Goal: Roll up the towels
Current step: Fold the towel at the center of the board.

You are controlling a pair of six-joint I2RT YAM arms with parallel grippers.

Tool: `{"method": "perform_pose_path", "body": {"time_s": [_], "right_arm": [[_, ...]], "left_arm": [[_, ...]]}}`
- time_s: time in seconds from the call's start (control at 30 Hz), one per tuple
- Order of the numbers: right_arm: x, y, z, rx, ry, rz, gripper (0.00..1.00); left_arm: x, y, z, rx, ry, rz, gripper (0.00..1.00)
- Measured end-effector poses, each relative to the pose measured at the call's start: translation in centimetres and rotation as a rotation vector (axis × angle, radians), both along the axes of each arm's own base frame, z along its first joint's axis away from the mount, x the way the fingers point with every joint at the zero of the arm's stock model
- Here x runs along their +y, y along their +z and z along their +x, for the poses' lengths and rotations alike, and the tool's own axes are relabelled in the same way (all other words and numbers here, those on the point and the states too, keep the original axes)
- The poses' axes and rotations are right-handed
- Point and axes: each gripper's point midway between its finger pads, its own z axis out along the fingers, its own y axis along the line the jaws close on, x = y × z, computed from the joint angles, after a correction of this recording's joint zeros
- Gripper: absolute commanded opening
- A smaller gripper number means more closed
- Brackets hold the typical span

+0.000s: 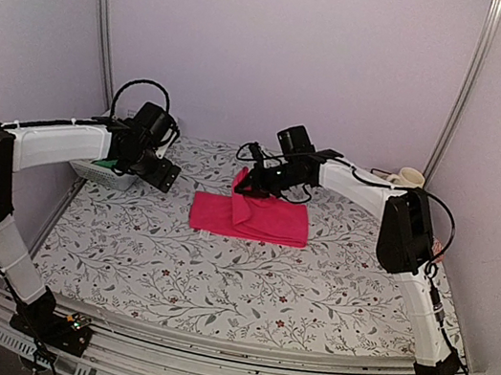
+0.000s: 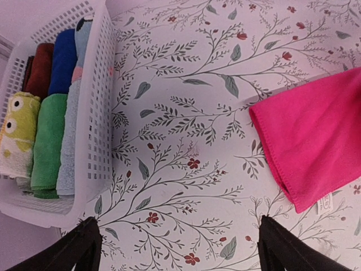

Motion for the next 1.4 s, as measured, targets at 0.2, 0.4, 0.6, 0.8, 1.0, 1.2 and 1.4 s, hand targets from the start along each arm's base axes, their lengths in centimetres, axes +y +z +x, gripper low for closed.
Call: {"method": "perform_pose_path", "body": {"time_s": [0.2,0.4,0.6,0.8,1.0,1.2,1.4], "right_arm": [[0.7,-1.3,0.2,0.015,0.006,0.024,0.03],[1.4,-2.1,0.2,0.016,0.009,0.040,0.09],[2.8,-1.5,0.4,-0.013,0.030,0.113,0.36],[4.2,-0.5,0.2,-0.037,0.077,0.204,0.39],[2.8,-0.5,0.0,-0.048,0.075,0.196,0.38],[-6.7,1.9,1.7,-0.067,-0.085,0.068,0.38],[-18.8,8.2,4.8,-0.231,-0.316,-0.047,0.45]], "left_arm": [[0.1,-0.2,-0.1,0.006,0.000,0.003,0.97],[0.2,-0.7,-0.4,0.020,0.000,0.009,0.97],[0.2,-0.7,-0.5,0.021,0.000,0.006,0.97],[0.2,-1.3,-0.8,0.039,0.003,0.003,0.97],[-1.4,-1.5,-0.8,0.069,-0.030,-0.072,0.97],[-6.7,0.0,1.6,0.074,-0.095,-0.313,0.93],[-13.7,0.4,5.9,0.084,-0.188,-0.504,0.89]]}}
